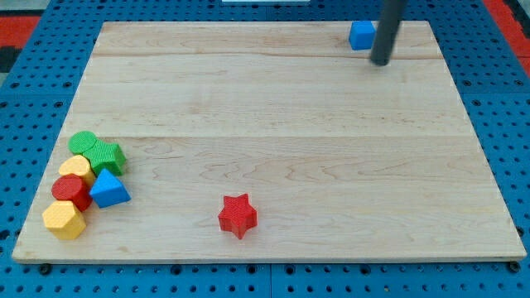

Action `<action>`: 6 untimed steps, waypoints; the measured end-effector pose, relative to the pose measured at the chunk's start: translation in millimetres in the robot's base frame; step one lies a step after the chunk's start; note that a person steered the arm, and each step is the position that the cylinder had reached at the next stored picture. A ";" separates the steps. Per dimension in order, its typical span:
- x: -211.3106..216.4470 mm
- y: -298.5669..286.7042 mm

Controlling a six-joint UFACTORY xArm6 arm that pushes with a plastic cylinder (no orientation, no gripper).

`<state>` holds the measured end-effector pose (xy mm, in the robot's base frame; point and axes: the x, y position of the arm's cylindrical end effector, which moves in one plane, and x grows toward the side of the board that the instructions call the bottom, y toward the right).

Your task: Move the blue cube towards down

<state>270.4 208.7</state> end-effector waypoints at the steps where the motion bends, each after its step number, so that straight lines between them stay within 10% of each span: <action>1: -58.7 26.9; 4: 5.9 -123.5; 6: 24.6 -107.1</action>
